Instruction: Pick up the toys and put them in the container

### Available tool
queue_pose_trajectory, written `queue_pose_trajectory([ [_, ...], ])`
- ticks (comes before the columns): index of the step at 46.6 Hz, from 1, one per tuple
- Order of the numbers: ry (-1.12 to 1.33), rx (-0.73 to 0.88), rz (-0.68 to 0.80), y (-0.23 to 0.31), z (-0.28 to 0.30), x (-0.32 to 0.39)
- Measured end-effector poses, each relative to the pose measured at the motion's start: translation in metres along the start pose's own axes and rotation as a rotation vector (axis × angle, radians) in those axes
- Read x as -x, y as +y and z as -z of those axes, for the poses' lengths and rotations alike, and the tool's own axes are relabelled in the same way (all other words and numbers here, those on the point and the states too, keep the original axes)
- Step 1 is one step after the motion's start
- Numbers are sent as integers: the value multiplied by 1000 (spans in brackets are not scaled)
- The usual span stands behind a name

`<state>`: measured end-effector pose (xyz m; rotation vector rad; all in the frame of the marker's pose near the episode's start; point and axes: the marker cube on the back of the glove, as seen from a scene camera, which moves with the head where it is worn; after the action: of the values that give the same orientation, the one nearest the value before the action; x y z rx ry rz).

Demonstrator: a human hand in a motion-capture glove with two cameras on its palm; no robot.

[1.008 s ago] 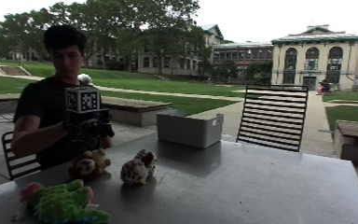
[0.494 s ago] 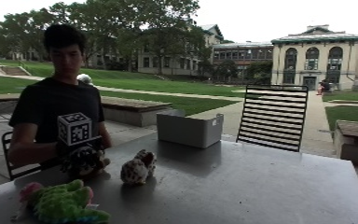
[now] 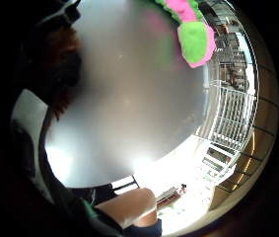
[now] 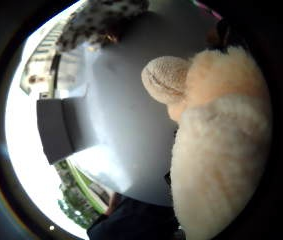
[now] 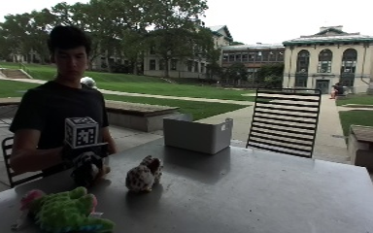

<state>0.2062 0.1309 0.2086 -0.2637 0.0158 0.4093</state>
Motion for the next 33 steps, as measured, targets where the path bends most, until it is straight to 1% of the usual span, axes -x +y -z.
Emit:
queue_pose_trajectory([
  [4,54,-57,-13,-6,6,-2],
  [8,15,-67,2,-10,17,2],
  [13,-10,-77,21,-14,48,16],
  [19,-5,-178,56,-22,120,51],
  [24,-8,-261,109,-27,181,95],
  [29,-17,-308,205,-37,241,159],
  [33,-32,-328,269,-30,270,213],
])
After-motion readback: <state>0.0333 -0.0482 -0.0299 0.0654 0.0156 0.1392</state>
